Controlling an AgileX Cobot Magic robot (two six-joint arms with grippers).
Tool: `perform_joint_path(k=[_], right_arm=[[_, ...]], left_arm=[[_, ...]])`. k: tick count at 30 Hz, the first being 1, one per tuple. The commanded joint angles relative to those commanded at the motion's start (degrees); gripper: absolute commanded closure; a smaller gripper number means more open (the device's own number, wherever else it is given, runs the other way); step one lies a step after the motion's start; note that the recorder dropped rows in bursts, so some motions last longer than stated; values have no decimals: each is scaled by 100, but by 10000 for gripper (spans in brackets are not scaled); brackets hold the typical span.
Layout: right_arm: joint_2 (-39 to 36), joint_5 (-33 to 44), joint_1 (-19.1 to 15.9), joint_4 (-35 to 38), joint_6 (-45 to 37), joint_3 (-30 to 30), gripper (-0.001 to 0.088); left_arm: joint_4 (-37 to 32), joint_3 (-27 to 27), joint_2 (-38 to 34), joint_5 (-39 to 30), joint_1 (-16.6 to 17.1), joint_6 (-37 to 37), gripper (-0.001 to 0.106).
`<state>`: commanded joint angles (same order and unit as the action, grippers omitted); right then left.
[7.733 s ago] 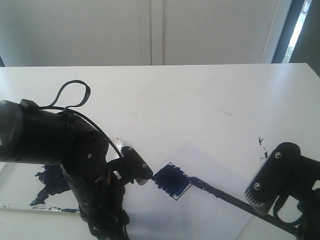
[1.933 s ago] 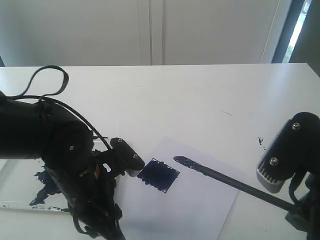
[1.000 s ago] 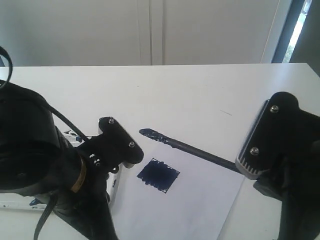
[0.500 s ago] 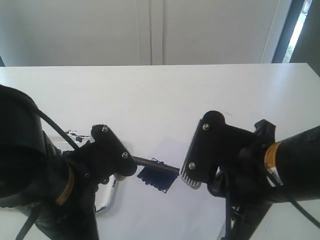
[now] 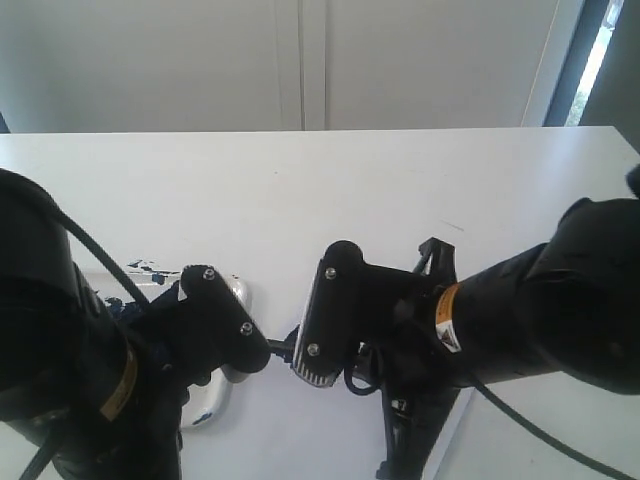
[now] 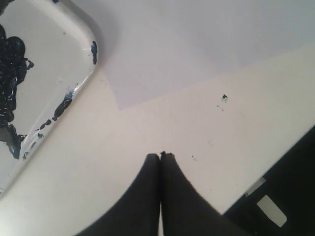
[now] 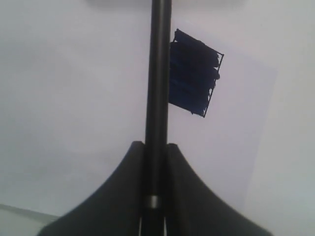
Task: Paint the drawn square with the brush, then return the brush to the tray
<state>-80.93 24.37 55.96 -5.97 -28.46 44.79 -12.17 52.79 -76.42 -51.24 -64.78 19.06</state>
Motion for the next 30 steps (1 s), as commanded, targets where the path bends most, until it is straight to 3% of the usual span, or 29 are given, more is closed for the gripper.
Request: perform_joint_path(k=[13,30], right_arm=[[-1037,-53,0,0,-147,505,868],[-1066,-117,0,-438,-134,540,862]], left_arm=[[0,0,0,-82,0,0,1053],[0,0,0,-25,0,0,1053]])
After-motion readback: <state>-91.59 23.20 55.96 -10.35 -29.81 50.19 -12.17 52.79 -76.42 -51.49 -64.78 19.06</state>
